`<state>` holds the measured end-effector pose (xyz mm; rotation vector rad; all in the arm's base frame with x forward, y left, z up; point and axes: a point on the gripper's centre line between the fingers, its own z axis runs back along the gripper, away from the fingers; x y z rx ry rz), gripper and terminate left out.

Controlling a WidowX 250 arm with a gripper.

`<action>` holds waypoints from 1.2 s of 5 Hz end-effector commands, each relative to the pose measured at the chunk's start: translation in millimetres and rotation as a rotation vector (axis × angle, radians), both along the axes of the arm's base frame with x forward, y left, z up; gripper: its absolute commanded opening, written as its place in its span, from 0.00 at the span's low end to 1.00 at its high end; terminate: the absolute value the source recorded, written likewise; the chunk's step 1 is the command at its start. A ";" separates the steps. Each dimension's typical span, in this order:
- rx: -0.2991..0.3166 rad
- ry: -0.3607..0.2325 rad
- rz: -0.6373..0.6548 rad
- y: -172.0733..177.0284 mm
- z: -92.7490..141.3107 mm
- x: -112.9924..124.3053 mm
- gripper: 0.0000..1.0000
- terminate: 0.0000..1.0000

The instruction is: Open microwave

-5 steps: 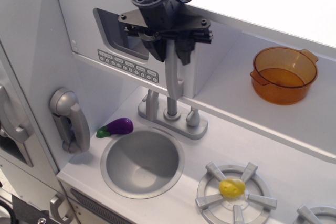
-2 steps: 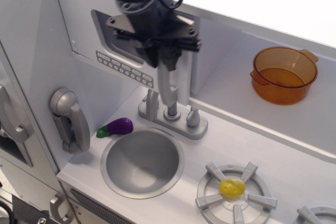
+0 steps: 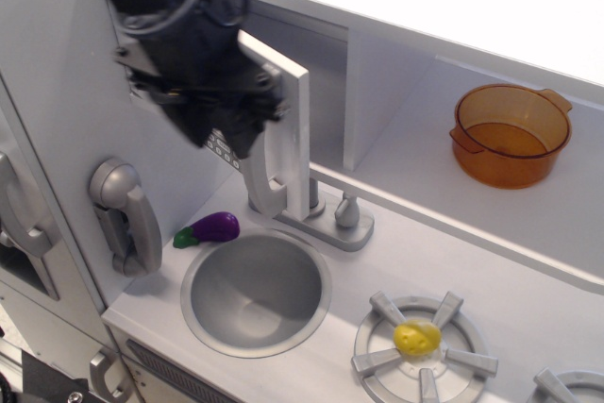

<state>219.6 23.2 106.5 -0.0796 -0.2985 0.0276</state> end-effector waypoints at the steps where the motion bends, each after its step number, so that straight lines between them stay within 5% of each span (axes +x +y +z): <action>1: 0.036 0.146 -0.082 -4.6 16.5 -26.8 1.00 0.00; 3: -0.002 0.243 -0.081 -74.6 13.0 -7.6 1.00 0.00; 6: -0.095 0.212 0.001 -84.2 34.8 61.5 1.00 0.00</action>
